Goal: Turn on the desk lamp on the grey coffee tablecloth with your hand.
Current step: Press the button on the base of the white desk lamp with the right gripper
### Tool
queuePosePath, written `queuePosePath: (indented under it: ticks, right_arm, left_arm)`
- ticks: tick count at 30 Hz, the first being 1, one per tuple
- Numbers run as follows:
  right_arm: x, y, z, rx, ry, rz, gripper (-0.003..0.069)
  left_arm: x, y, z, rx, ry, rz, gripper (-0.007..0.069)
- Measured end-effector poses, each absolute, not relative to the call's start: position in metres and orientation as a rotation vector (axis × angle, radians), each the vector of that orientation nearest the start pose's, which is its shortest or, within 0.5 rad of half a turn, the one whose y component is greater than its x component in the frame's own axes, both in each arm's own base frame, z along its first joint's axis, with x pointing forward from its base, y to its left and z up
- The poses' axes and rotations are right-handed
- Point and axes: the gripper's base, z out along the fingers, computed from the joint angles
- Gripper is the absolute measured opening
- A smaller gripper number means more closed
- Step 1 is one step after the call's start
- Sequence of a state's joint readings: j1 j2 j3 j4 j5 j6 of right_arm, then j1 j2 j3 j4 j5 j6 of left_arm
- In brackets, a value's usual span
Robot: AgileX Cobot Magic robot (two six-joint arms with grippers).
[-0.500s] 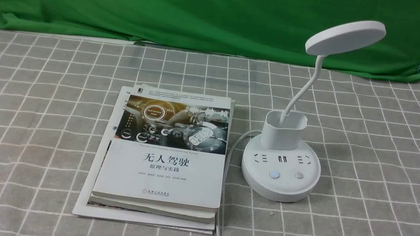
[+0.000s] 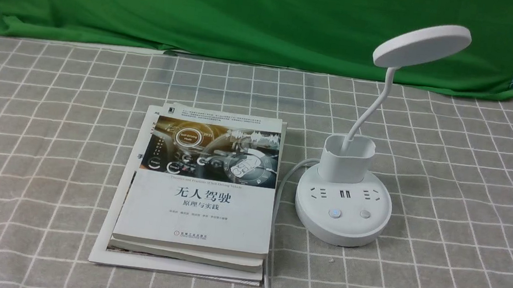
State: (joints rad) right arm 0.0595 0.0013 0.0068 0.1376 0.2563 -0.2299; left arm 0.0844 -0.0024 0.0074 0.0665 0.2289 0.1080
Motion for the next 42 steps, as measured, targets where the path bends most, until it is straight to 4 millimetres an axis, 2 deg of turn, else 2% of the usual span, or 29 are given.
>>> queuePosePath:
  ticks: [19, 22, 28, 34, 36, 39, 40, 42]
  right_arm:
    - [0.056, 0.006, 0.191, -0.147, 1.705, 0.006, 0.0242]
    - [0.056, 0.005, 0.197, -0.066, 1.647, 0.063, 0.0242]
    - [0.056, 0.003, 0.215, 0.358, 1.417, 0.492, 0.0242]
    - [0.055, 0.002, 0.222, 0.402, 1.327, 0.562, 0.0237]
    - [0.056, 0.003, 0.221, 0.4, 1.383, 0.553, 0.0196]
    - [0.058, 0.007, 0.24, 0.307, 1.545, 0.479, 0.0119]
    - [0.06, 0.008, 0.241, 0.298, 1.582, 0.469, 0.0108]
    - [0.069, 0.014, 0.271, 0.127, 1.763, 0.378, 0.0067]
  left_arm:
    - [0.055, 0.006, 0.19, 0.065, 1.72, 0.203, 0.0019]
    - [0.055, 0.006, 0.19, 0.065, 1.72, 0.203, 0.0019]
    - [0.055, 0.006, 0.19, 0.064, 1.72, 0.202, 0.0019]
    - [0.055, 0.006, 0.19, 0.064, 1.72, 0.202, 0.0019]
    - [0.055, 0.006, 0.19, 0.064, 1.72, 0.202, 0.0019]
    - [0.055, 0.006, 0.19, 0.064, 1.72, 0.202, 0.0019]
    - [0.055, 0.006, 0.19, 0.064, 1.72, 0.202, 0.0019]
    - [0.055, 0.006, 0.19, 0.064, 1.72, 0.202, 0.0019]
